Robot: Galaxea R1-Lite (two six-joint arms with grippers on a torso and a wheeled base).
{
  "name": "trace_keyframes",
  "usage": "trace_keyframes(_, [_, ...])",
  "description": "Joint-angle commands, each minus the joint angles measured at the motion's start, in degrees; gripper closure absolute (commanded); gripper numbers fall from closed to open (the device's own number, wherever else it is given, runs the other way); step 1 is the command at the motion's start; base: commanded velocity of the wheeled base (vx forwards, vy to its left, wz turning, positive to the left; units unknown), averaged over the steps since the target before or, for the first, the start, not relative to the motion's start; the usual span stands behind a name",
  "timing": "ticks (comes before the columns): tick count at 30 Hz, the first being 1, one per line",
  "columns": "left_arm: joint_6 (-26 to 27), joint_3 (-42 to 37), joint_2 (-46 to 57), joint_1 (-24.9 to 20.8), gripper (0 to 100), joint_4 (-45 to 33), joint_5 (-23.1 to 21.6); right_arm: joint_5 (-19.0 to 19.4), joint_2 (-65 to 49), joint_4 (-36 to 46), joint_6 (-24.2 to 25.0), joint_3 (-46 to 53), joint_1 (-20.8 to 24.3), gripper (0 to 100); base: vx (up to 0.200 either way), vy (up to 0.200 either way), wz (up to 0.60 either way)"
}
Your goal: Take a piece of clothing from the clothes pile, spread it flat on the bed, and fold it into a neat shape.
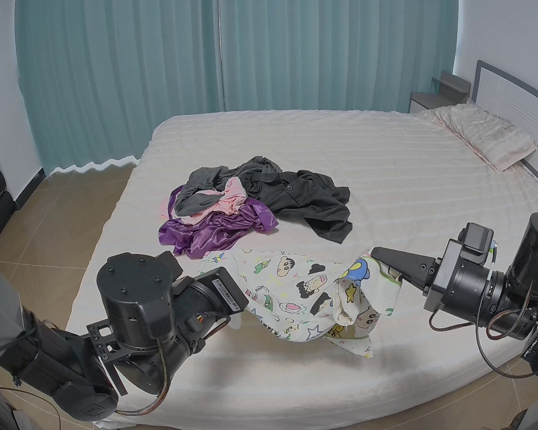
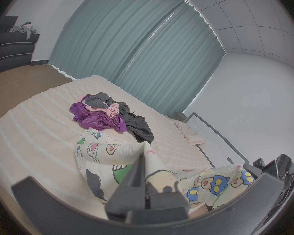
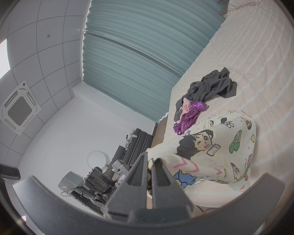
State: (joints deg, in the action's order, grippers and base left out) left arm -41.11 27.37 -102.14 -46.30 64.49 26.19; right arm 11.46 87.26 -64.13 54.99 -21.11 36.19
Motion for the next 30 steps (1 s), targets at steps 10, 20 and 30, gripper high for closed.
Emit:
trace_keyframes(10, [0.24, 0.14, 0.37, -0.28, 100, 0.38, 0.36, -0.91, -0.07, -0.03, -0.32, -0.16, -0.16, 100, 0.0, -0.2, 0.0])
trace_keyframes(20, [0.24, 0.49, 0.46, -1.07, 100, 0.29, 0.36, -2.05, 0.19, -0.03, -1.11, -0.51, -0.25, 100, 0.0, -0.2, 0.0])
trace_keyframes(30, [0.24, 0.58, 0.46, -1.07, 100, 0.55, 0.45, -2.05, -0.07, -0.11, -1.11, -0.68, -0.86, 100, 0.0, -0.2, 0.0])
